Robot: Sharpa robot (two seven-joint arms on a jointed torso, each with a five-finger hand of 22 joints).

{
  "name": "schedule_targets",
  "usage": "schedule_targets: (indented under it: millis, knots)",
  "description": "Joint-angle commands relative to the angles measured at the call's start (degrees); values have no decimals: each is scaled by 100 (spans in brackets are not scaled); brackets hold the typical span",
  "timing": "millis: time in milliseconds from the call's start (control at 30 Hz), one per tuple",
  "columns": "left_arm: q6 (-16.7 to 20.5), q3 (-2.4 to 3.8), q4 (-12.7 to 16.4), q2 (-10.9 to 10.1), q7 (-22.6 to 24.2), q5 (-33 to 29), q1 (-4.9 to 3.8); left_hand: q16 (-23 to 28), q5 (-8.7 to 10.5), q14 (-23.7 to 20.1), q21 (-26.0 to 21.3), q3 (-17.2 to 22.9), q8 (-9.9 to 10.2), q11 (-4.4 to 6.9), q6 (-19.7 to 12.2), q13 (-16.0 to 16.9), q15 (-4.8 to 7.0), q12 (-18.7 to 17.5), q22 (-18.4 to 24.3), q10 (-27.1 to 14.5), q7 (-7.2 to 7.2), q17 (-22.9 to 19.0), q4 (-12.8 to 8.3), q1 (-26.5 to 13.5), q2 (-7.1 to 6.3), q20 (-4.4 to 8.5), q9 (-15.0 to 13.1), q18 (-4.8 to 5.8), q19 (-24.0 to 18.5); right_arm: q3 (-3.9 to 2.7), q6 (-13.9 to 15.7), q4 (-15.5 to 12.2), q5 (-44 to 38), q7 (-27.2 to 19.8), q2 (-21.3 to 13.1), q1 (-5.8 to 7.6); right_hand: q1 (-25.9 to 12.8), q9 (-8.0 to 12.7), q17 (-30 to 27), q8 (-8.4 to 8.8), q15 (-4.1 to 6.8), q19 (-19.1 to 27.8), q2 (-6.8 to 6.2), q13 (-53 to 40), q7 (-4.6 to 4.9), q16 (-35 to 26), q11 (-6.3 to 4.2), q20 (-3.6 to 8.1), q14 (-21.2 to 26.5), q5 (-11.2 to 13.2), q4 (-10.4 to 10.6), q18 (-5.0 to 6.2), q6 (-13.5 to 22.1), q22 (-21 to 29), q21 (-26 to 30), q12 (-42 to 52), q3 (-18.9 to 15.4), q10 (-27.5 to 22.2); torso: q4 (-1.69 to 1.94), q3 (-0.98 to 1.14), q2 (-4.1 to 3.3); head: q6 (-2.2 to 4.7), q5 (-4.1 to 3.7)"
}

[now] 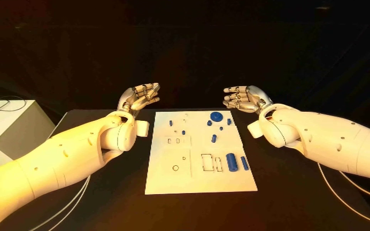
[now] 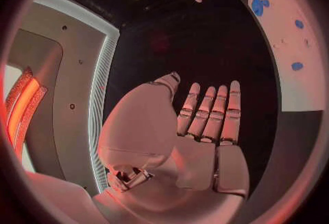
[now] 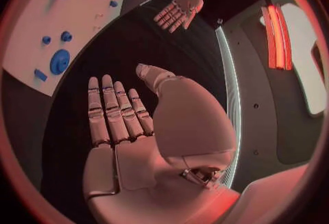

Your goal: Assemble the parts on the task board

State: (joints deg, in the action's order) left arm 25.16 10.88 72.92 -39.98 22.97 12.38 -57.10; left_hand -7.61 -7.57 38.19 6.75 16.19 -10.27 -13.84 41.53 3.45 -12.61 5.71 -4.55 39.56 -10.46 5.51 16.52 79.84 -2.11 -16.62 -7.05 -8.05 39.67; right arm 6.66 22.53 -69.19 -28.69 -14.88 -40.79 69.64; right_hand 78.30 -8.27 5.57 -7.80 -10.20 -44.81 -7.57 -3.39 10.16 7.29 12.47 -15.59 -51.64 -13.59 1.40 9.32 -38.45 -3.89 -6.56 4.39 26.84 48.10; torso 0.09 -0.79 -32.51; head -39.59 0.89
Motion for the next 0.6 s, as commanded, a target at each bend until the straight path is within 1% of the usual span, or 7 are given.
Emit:
schedule_targets:
  millis: [33,133,200,400,467,500,600]
  knots:
    - [-332,4,193,-72,130,181,-2,-231,2,822,203,125,-89,124,455,36,156,64,-59,898,-396,136,2,88,-42,11,-48,-176,541,-5,-382,27,-2177,125,29,44,122,-183,105,-353,309,-1122,-187,-17,332,249,-245,229,-1069,120,-146,124,-1312,-32,-272,25,424,1286,48,-16,-79,-25,-47]
    - [-393,30,352,-149,194,171,-2,-583,4,1533,482,429,-177,329,878,55,382,150,-137,1651,-283,372,-6,208,-114,120,-77,-256,1084,-8,-261,54,-2827,258,38,89,143,-184,178,-374,454,-1531,-211,-19,272,388,-333,403,-1497,112,-177,121,-1476,-91,-460,-44,462,1535,82,-30,-116,-13,-83]
    - [-442,77,450,-184,207,171,-1,-656,5,1640,527,572,-186,364,996,53,430,117,-142,1839,-245,448,-7,217,-162,158,-79,-255,1172,-12,-134,65,-3257,354,43,124,163,-183,238,-376,534,-1764,-214,-20,244,490,-369,496,-1740,127,-209,116,-1526,-156,-610,-59,405,1607,107,-43,-139,3,-110]
    - [-522,133,714,-315,181,167,-2,-978,22,2003,734,879,-215,478,1213,70,579,44,-203,2307,-168,719,-13,158,-334,307,-97,-255,1501,-20,92,111,-4285,717,88,227,190,-186,807,-369,962,-2757,-220,-28,29,1246,-642,1043,-3109,95,-324,105,-1867,-780,-1743,-75,-1,2106,184,-74,-222,43,-164]
    - [-522,141,800,-361,169,165,-2,-1055,25,2057,777,917,-207,481,1219,65,598,5,-218,2328,-169,775,-18,141,-371,333,-97,-254,1560,-22,35,122,-4646,900,111,253,155,-201,1167,-339,1061,-2996,-282,-31,-36,1739,-707,1140,-3464,-59,-331,87,-1966,-1055,-2187,-83,4,2203,205,-87,-246,65,-191]
    - [-523,144,834,-379,166,163,-2,-1089,27,2072,802,934,-203,483,1220,63,604,-15,-227,2336,-169,801,-23,137,-392,346,-96,-254,1593,-22,2,128,-4782,974,122,264,105,-224,1645,-301,1136,-3126,-292,-37,-67,2540,-747,1155,-3426,-93,-291,60,-2004,-1264,-2501,-84,129,2259,210,-91,-251,67,-199]
    - [-526,153,974,-456,152,152,-3,-1164,28,2083,869,975,-195,487,1226,60,616,-56,-254,2356,-167,861,-28,129,-424,380,-97,-252,1675,-24,-103,154,-5223,1214,169,299,-20,-296,2471,-217,1098,-3242,-469,-47,-59,3697,-761,1151,-3370,-74,-213,50,-2005,-1813,-3141,-69,390,2233,246,-110,-291,92,-246]
